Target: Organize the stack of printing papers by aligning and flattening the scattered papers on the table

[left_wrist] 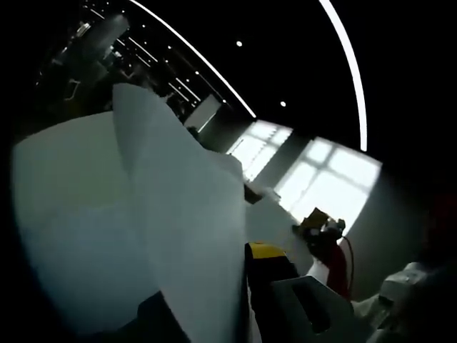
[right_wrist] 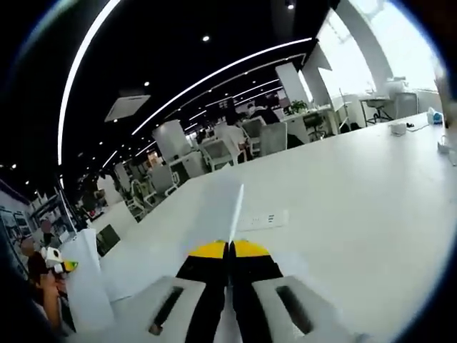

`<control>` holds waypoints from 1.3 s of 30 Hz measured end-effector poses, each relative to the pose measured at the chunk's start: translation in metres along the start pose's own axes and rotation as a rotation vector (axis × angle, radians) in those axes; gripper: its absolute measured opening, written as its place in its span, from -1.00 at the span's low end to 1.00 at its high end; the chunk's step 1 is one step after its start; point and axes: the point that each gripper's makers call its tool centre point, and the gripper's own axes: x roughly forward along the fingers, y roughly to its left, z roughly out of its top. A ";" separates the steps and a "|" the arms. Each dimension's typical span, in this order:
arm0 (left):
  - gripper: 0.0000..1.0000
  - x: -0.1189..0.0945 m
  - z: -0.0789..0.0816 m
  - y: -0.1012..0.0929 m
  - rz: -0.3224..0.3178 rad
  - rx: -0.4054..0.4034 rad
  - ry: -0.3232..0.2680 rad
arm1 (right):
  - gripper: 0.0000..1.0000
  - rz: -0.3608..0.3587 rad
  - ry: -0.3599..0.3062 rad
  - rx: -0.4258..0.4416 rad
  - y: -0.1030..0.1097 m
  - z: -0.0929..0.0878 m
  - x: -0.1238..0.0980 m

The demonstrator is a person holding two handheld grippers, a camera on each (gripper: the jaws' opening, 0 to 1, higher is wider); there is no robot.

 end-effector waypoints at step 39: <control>-0.88 0.021 0.009 -0.005 -0.056 -0.096 -0.033 | -1.00 0.193 -0.162 0.072 0.027 0.030 -0.024</control>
